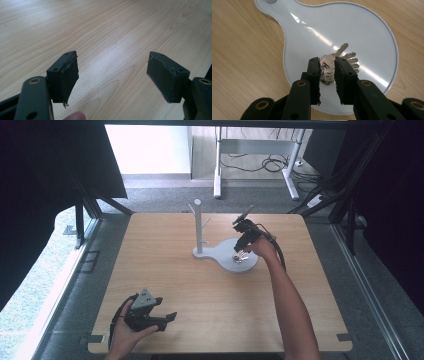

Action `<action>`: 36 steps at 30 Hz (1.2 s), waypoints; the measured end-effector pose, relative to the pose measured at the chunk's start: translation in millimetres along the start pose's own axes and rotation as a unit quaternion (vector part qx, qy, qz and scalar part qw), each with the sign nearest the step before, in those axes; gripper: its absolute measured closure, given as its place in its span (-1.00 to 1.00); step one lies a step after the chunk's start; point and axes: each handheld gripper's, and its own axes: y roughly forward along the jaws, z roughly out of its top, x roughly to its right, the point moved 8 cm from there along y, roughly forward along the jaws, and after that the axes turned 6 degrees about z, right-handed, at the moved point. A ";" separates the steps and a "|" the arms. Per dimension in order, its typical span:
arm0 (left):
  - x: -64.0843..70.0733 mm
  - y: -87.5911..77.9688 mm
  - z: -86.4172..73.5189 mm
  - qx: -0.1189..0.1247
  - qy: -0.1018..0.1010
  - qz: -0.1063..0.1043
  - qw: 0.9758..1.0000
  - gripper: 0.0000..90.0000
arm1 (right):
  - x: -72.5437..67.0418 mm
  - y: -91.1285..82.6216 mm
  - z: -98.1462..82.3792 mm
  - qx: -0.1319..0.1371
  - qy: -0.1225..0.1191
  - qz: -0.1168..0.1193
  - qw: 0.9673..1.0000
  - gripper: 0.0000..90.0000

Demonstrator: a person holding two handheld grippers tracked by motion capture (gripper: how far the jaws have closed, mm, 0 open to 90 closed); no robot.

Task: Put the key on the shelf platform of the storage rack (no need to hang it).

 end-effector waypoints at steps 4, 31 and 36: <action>-0.5 -1.3 0.5 0.001 -0.001 0.001 1.000 -0.43 | -6.3 -9.9 -4.3 0.002 -0.008 0.001 1.000 0.51; 0.1 4.0 -1.4 -0.008 0.000 0.002 1.000 -0.43 | -34.4 -47.0 -91.7 0.067 -0.050 0.044 0.996 0.25; -1.0 3.8 -1.9 -0.009 -0.002 0.003 1.000 -0.43 | -36.2 -48.4 -117.1 0.085 -0.053 0.044 0.994 0.22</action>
